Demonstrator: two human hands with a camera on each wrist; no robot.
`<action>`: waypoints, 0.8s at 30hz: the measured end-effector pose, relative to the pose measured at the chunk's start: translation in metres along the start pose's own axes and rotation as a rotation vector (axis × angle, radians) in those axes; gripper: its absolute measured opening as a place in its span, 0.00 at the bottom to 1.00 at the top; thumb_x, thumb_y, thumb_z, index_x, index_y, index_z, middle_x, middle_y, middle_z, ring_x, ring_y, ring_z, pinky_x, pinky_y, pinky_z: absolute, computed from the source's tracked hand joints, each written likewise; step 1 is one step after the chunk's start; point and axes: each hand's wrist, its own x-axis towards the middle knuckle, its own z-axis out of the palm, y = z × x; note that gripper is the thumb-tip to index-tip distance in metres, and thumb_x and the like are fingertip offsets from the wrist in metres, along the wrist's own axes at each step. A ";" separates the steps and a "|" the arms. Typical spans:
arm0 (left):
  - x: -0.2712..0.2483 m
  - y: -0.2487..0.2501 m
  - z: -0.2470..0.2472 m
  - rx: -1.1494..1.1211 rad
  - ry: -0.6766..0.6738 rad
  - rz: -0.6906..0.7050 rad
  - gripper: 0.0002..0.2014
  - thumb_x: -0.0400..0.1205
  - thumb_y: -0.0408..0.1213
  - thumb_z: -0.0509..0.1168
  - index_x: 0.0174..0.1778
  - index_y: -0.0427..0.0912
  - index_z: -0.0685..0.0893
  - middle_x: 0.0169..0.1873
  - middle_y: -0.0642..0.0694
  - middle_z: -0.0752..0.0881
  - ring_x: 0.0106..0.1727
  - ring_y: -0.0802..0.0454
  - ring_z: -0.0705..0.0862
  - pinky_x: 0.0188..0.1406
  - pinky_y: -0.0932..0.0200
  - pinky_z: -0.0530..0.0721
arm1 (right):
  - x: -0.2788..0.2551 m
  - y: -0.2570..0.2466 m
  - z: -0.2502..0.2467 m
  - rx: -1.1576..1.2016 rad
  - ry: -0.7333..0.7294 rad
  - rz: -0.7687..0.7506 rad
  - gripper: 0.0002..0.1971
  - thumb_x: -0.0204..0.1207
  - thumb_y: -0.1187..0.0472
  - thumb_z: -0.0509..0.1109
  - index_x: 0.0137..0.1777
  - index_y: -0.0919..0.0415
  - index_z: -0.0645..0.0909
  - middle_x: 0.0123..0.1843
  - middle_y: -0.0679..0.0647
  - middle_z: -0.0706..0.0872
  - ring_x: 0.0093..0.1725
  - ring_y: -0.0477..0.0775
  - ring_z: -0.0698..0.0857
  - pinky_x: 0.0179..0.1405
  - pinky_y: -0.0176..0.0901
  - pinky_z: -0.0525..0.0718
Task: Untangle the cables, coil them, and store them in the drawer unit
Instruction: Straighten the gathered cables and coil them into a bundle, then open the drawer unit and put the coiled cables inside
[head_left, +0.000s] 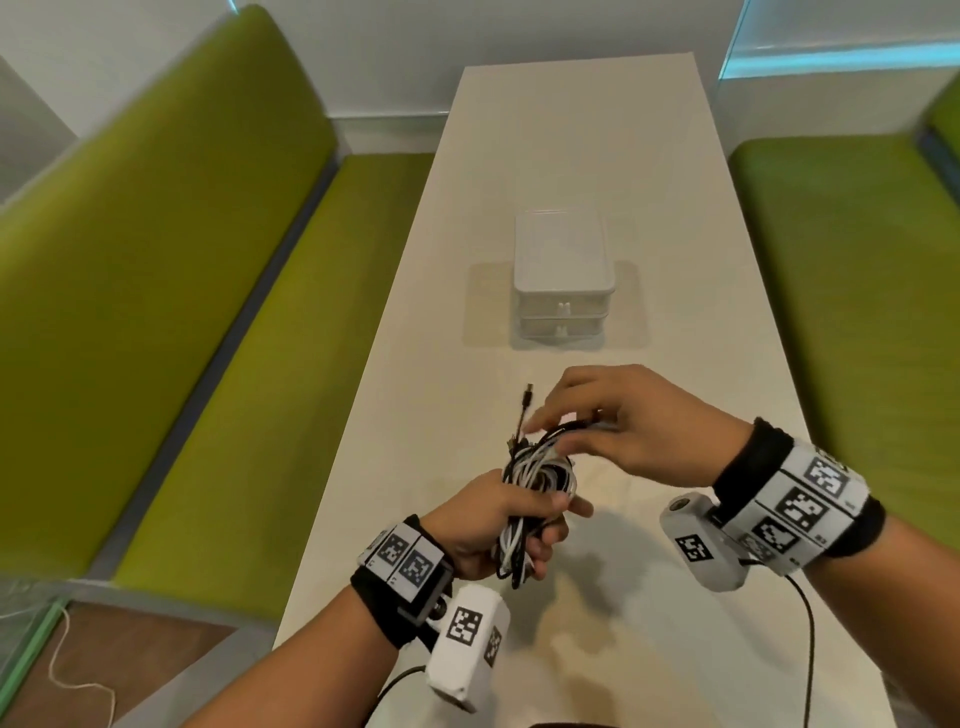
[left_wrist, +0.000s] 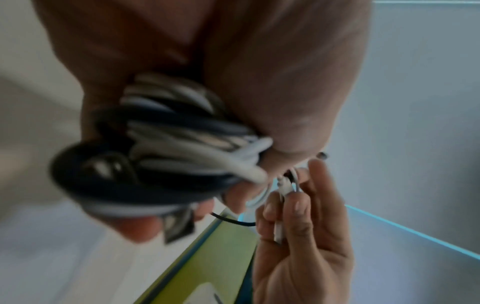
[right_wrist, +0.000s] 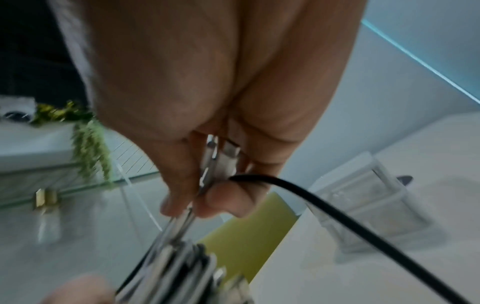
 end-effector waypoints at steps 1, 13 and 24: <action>-0.002 0.002 -0.001 -0.038 -0.055 0.009 0.15 0.84 0.39 0.65 0.62 0.32 0.83 0.31 0.44 0.76 0.25 0.54 0.73 0.28 0.57 0.81 | -0.001 0.002 0.000 0.122 0.077 0.033 0.10 0.74 0.60 0.82 0.54 0.50 0.94 0.48 0.47 0.87 0.41 0.45 0.86 0.40 0.33 0.82; 0.017 0.008 0.016 -0.416 0.163 0.471 0.13 0.85 0.42 0.65 0.59 0.39 0.89 0.47 0.36 0.85 0.33 0.46 0.81 0.40 0.50 0.86 | -0.002 0.005 0.058 0.388 0.587 0.354 0.09 0.84 0.61 0.71 0.56 0.53 0.93 0.46 0.50 0.84 0.35 0.42 0.87 0.40 0.31 0.84; 0.017 0.008 0.017 -0.399 0.161 0.449 0.30 0.87 0.42 0.64 0.79 0.23 0.68 0.75 0.25 0.76 0.70 0.33 0.78 0.76 0.39 0.78 | -0.007 0.008 0.065 0.272 0.737 0.519 0.06 0.67 0.49 0.85 0.35 0.44 0.90 0.46 0.48 0.76 0.47 0.39 0.81 0.46 0.41 0.83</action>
